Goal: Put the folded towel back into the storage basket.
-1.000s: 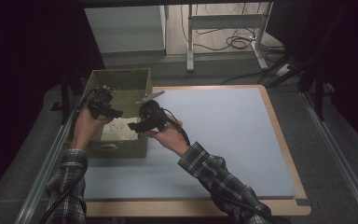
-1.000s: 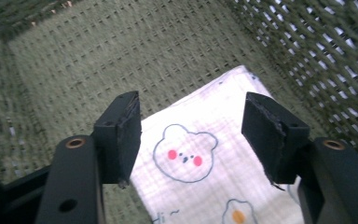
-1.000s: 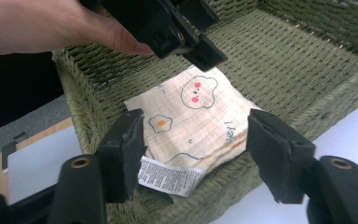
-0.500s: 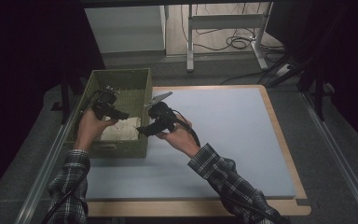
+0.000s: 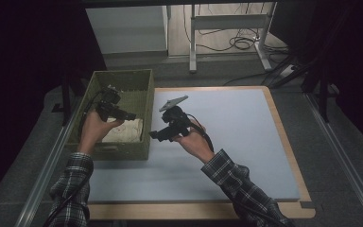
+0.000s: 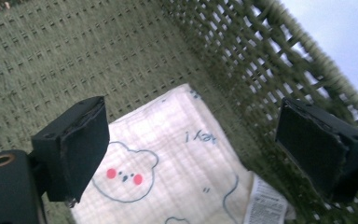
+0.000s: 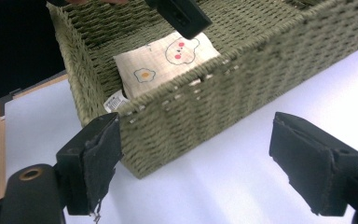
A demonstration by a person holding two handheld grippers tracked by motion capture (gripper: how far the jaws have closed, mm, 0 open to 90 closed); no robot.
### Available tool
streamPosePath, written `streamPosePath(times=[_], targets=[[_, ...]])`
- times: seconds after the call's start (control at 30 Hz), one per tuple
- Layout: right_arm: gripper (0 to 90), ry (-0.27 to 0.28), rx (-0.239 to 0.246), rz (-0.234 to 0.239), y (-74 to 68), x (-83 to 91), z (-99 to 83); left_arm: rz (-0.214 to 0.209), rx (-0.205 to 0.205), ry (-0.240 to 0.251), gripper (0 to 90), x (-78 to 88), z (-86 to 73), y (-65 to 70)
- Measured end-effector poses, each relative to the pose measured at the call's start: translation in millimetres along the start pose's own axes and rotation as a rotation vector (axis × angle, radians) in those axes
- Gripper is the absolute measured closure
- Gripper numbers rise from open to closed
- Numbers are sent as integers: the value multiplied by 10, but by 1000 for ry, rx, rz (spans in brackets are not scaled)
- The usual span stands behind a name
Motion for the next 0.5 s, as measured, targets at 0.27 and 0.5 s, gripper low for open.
streamPosePath(times=[0.27,0.5], targets=[[137,19,-20,13,94,138,-197,-28,-9,25,53,53,48,112],[130,10,-26,1,162,218,-360,-50,-30,52,33,97,112,295]])
Point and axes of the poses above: each handheld gripper's, and its own axes: x roughly backward along the jaws, z roughly out of its top, y roughly to its right, the point moved 1 cm from there along -x, roughly forward along the jaws, and after that the axes turned 13 degrees about -y, right-handed, at the moved point
